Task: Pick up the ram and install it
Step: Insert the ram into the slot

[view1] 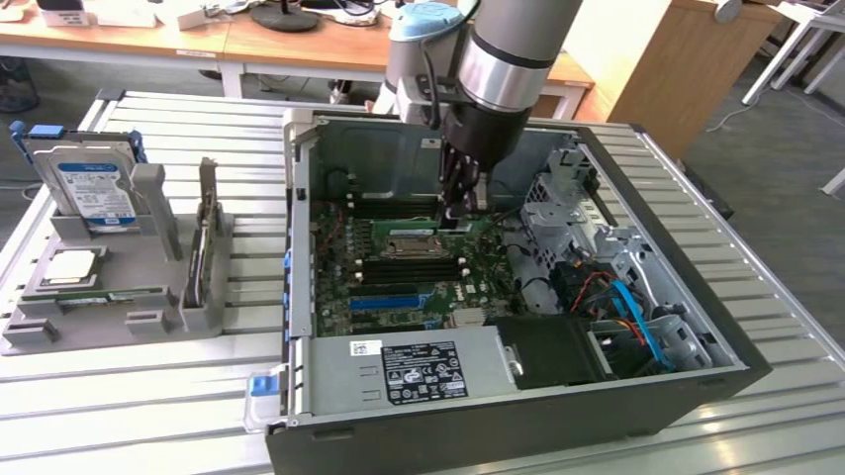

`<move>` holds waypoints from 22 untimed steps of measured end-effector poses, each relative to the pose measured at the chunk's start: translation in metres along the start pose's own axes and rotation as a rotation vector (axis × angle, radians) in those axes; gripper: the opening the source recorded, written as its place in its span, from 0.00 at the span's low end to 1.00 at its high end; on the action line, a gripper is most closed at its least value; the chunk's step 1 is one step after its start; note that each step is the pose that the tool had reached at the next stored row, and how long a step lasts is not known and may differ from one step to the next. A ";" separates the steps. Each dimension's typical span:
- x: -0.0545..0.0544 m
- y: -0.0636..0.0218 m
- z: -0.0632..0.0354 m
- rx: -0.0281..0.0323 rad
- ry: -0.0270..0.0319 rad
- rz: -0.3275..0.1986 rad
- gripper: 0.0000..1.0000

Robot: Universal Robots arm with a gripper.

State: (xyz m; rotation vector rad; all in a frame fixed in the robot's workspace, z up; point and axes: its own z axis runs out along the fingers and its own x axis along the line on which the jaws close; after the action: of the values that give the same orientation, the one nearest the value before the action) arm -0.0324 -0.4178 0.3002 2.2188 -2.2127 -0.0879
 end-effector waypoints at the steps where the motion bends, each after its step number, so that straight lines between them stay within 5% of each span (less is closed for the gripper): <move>1: 0.000 -0.0001 0.0008 0.0000 0.0000 0.000 0.12; 22: 0.001 -0.0008 0.0168 0.0000 -0.0002 0.000 0.12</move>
State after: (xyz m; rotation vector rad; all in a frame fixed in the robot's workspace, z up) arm -0.0324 -0.4178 0.2833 2.2188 -2.2128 -0.0881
